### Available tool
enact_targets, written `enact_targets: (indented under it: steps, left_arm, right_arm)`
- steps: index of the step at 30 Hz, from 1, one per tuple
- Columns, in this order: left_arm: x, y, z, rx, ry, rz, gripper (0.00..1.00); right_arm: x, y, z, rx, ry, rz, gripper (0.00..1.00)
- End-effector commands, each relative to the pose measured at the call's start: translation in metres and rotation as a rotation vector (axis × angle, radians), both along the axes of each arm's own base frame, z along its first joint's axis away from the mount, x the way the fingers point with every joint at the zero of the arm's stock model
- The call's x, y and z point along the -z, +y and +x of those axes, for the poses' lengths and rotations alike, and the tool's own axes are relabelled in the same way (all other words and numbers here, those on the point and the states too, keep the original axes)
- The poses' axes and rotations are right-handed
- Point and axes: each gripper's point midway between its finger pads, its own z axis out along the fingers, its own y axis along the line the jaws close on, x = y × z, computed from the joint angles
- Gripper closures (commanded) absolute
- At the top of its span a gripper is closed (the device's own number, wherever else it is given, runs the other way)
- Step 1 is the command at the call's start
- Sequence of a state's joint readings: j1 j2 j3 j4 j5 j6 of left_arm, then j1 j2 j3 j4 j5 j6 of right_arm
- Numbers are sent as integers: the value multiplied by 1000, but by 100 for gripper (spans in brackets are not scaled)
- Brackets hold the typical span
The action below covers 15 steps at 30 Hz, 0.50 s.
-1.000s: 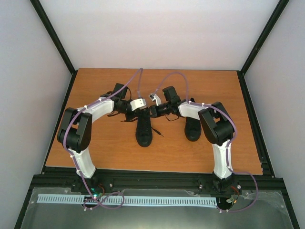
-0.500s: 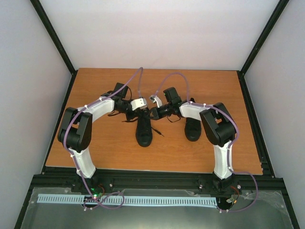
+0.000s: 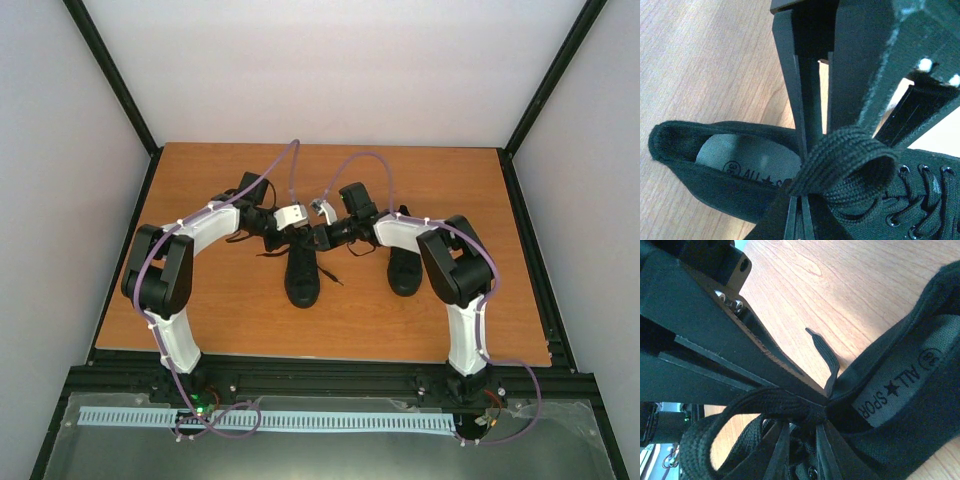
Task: Tie the shoes
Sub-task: Cross the shoelace with the shoelace.
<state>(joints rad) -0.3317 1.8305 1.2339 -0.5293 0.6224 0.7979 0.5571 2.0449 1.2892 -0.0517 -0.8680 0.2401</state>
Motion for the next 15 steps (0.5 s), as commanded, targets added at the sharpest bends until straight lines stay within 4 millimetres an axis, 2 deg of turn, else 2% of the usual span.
enact_targets:
  steps: [1, 5, 7, 12, 15]
  left_arm:
    - [-10, -8, 4, 35, -12, -37, 99]
    - [-11, -8, 4, 30, -13, -38, 99]
    - [-11, -9, 4, 28, -11, -41, 96]
    - [-11, -5, 5, 15, -5, -40, 83]
    - [-9, 0, 6, 6, -14, -18, 79]
  right_arm:
    - [-9, 11, 7, -12, -35, 29, 82]
    - [-10, 10, 4, -24, -34, 28, 92]
    - [-12, 7, 3, -20, -43, 19, 97]
    - [-24, -5, 5, 14, -86, 1, 97]
    - [-32, -13, 7, 28, -102, 0, 97]
